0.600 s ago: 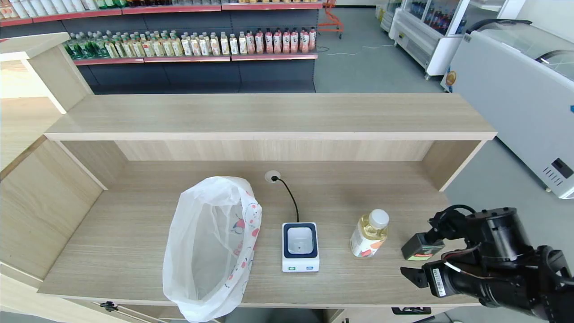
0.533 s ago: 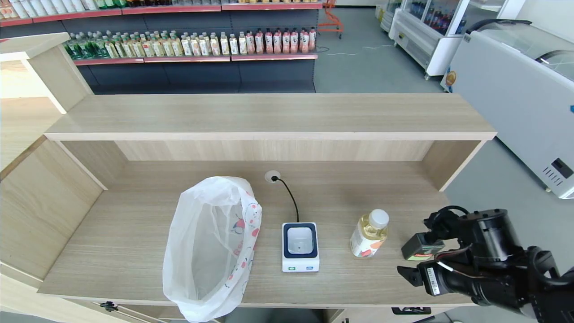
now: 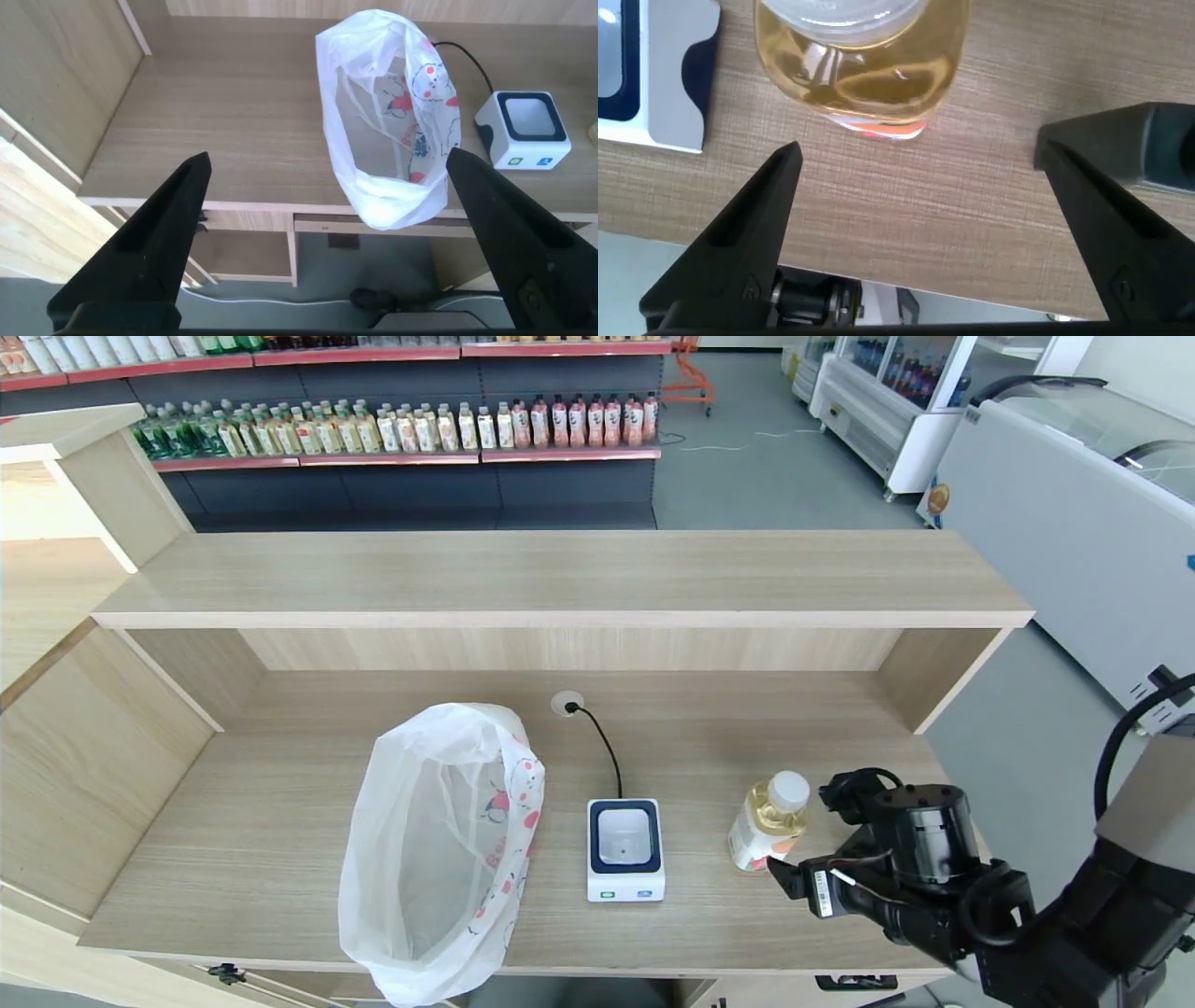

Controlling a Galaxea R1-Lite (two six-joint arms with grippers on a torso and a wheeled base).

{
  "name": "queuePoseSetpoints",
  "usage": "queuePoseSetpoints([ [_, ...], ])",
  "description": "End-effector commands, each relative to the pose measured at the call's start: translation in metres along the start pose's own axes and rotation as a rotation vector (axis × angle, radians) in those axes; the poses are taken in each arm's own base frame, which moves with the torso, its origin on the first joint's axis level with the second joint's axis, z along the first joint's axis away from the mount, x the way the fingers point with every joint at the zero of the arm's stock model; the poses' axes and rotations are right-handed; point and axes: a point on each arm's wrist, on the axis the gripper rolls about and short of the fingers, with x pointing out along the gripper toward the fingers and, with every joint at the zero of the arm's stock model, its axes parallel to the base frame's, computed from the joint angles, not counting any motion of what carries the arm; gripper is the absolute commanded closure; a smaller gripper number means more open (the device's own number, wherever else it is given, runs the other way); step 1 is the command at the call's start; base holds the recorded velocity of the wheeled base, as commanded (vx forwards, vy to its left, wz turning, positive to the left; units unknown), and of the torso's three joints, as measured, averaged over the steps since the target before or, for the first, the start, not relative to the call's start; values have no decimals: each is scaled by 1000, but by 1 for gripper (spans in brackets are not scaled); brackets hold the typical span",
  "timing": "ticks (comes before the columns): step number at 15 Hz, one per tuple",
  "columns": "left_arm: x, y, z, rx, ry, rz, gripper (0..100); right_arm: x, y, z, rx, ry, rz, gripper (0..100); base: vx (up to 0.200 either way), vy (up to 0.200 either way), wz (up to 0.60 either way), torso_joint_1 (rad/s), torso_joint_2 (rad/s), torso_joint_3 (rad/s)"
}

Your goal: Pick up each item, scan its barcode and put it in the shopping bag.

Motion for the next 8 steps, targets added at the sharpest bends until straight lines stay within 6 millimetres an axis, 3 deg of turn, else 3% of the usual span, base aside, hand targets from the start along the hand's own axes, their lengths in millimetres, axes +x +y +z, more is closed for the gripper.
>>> queuePoseSetpoints([
  [1,0,0,0,0,0,1,0,15,11,-9,-15,16,25,0,0,0,0,0,0,0],
  [8,0,0,0,0,0,1,0,45,25,-1,-15,-112,38,0,0,0,0,0,0,0],
])
